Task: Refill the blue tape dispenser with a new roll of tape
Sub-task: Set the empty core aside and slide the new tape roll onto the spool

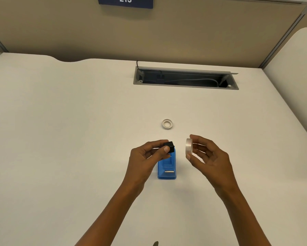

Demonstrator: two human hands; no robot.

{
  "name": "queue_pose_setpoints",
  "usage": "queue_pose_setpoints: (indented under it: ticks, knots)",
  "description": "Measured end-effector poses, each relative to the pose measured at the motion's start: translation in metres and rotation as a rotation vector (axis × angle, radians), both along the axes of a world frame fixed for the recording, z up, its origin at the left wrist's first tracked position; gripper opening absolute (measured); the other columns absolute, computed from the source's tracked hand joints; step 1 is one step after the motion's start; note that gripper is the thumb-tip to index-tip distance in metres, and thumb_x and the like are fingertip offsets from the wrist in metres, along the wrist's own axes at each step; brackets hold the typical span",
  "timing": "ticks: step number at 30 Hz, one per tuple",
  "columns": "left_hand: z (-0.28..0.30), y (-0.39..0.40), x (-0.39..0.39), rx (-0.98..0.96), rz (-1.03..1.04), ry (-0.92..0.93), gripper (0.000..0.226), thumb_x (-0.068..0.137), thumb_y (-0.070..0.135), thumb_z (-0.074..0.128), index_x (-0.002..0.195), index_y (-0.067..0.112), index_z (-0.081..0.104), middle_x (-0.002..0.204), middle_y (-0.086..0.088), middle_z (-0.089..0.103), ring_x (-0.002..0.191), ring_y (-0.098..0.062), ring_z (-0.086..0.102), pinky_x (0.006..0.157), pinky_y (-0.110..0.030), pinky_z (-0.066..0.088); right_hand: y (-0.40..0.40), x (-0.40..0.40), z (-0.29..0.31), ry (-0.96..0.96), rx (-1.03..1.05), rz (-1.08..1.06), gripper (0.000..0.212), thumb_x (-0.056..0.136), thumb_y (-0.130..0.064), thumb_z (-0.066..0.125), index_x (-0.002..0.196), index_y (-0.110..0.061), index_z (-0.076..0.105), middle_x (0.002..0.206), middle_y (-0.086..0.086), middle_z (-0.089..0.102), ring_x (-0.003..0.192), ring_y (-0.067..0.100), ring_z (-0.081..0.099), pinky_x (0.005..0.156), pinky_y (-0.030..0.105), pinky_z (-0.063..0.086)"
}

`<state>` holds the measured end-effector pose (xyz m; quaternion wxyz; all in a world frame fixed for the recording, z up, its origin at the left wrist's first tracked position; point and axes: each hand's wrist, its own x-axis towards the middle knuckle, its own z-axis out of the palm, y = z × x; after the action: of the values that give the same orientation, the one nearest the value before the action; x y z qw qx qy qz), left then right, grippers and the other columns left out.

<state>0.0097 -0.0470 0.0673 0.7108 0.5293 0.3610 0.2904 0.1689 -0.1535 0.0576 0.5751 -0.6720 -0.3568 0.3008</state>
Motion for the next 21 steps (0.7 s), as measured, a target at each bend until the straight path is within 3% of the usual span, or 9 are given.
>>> queue_pose_setpoints:
  ticks: [7, 13, 18, 21]
  knots:
    - [0.001, -0.001, 0.002, 0.021, -0.007, 0.028, 0.031, 0.071, 0.034, 0.069, 0.100, 0.024, 0.071, 0.093, 0.007, 0.075, 0.082, -0.015, 0.072, 0.078, -0.016, 0.054, 0.002, -0.007, 0.011, 0.106, 0.024, 0.082, 0.047, 0.073, -0.011, 0.077, 0.112, -0.036, 0.064, 0.115, -0.020, 0.067, 0.099, 0.009, 0.067, 0.071, 0.016, 0.053]
    - [0.002, -0.001, 0.003, 0.032, -0.014, 0.045, 0.030, 0.072, 0.033, 0.068, 0.101, 0.025, 0.071, 0.093, 0.008, 0.075, 0.083, -0.015, 0.072, 0.085, -0.024, 0.053, 0.003, -0.009, 0.012, 0.198, 0.077, 0.136, 0.051, 0.072, -0.001, 0.077, 0.115, -0.023, 0.061, 0.120, -0.007, 0.066, 0.105, 0.019, 0.065, 0.079, 0.024, 0.056]
    - [0.004, -0.002, 0.001, 0.037, -0.020, 0.038, 0.029, 0.072, 0.032, 0.069, 0.100, 0.025, 0.071, 0.093, 0.006, 0.075, 0.083, -0.016, 0.072, 0.083, -0.023, 0.054, 0.006, -0.010, 0.010, 0.226, 0.086, 0.089, 0.038, 0.069, -0.029, 0.077, 0.104, -0.021, 0.066, 0.116, -0.002, 0.068, 0.105, 0.022, 0.065, 0.089, 0.041, 0.055]
    - [0.005, -0.002, 0.002, 0.032, -0.023, 0.039, 0.031, 0.071, 0.034, 0.070, 0.101, 0.026, 0.071, 0.094, 0.005, 0.075, 0.083, -0.017, 0.072, 0.087, -0.028, 0.051, 0.008, -0.009, 0.010, 0.210, 0.120, 0.079, 0.032, 0.070, -0.021, 0.076, 0.101, -0.023, 0.067, 0.112, -0.003, 0.070, 0.109, 0.020, 0.064, 0.084, 0.030, 0.056]
